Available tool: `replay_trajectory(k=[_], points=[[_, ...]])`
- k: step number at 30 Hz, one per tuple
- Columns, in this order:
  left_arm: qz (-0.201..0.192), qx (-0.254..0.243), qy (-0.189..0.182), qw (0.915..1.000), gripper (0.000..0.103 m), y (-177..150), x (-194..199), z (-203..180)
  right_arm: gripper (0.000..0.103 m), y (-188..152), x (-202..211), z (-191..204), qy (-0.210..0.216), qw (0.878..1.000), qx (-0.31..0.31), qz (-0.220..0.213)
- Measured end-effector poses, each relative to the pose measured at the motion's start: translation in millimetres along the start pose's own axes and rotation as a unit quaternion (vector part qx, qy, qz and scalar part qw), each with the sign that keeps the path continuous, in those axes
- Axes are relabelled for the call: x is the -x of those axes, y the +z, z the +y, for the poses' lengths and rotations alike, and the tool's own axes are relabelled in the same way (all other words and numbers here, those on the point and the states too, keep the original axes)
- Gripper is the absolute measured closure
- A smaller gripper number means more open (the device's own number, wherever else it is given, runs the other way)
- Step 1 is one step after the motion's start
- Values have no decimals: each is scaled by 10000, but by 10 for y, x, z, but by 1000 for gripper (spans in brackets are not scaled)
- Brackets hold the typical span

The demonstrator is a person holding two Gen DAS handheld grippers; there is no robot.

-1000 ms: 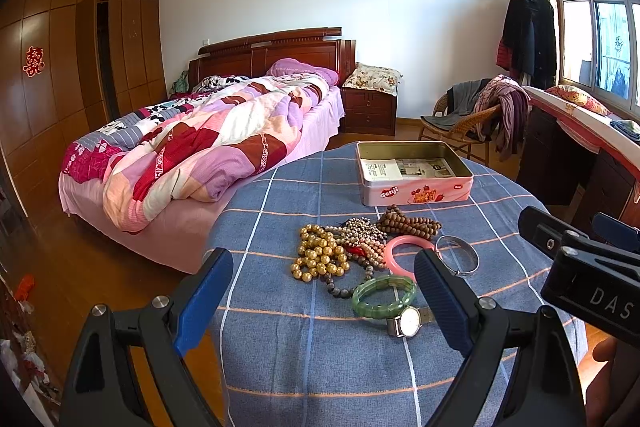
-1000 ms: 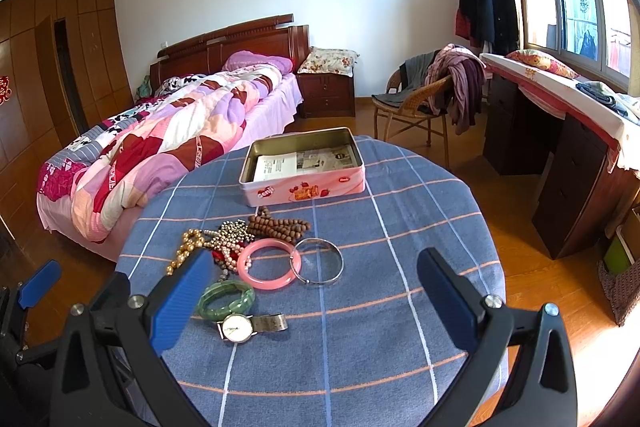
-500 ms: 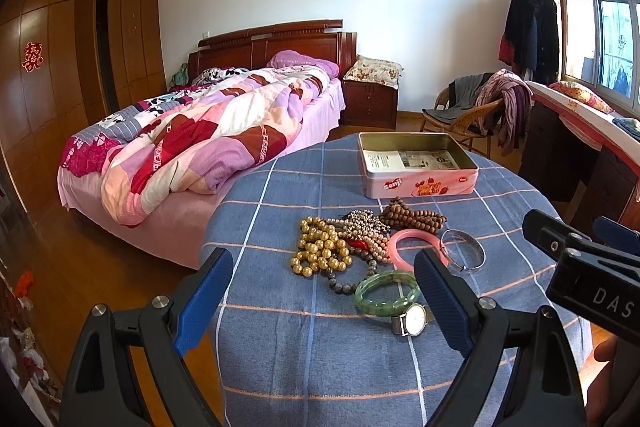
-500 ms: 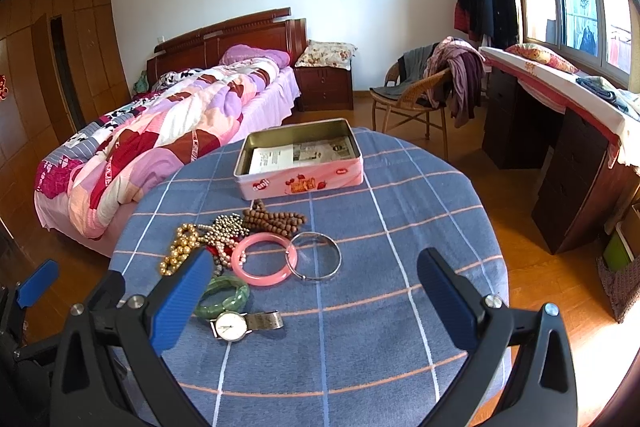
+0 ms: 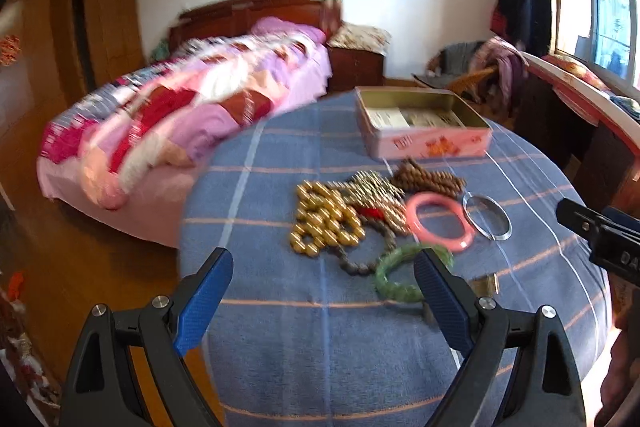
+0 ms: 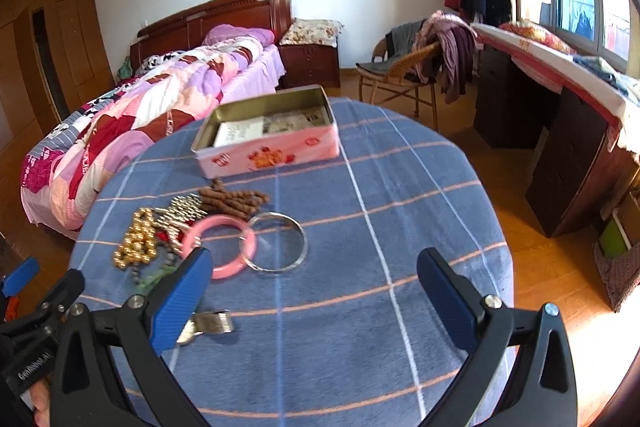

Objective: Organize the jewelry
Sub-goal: 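Grasp the green jade bangle with the left tool while the right tool grasps the silver wristwatch, then carry the green bangle with the left tool into the pink tin while the right tool carries the watch there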

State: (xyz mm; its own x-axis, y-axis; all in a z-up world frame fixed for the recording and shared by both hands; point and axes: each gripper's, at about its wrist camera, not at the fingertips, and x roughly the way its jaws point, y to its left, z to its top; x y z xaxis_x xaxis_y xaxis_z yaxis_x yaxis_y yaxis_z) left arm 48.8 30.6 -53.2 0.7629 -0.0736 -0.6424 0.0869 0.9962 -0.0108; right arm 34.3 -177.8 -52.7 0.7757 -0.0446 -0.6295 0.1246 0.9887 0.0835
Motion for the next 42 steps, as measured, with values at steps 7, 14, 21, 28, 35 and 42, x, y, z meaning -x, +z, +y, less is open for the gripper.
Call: replay_trajectory(k=[7, 14, 21, 28, 35, 42], points=[[609, 47, -613, 9962, 23, 8, -421, -131, 18, -56, -202, -131, 249, 9992, -171, 272], [1420, 78, -857, 9861, 54, -13, -803, -224, 18, -9, -268, -50, 728, 9969, 131, 256], [1254, -779, -839, 9855, 96, -35, -798, -452, 18, -17, -449, 65, 914, 9939, 306, 541], [547, -536, -1162, 9903, 97, 172, -540, -199, 20, -59, -487, 103, 1541, 9834, 367, 880], [-170, -221, -1172, 9927, 97, 446, -201, 82, 20, -205, -440, 524, 2074, 9641, 1091, 1245], [-210, -65, -908, 9956, 97, 431, -156, 228, 18, -425, -526, 1031, 1537, 9566, 2110, 1298]])
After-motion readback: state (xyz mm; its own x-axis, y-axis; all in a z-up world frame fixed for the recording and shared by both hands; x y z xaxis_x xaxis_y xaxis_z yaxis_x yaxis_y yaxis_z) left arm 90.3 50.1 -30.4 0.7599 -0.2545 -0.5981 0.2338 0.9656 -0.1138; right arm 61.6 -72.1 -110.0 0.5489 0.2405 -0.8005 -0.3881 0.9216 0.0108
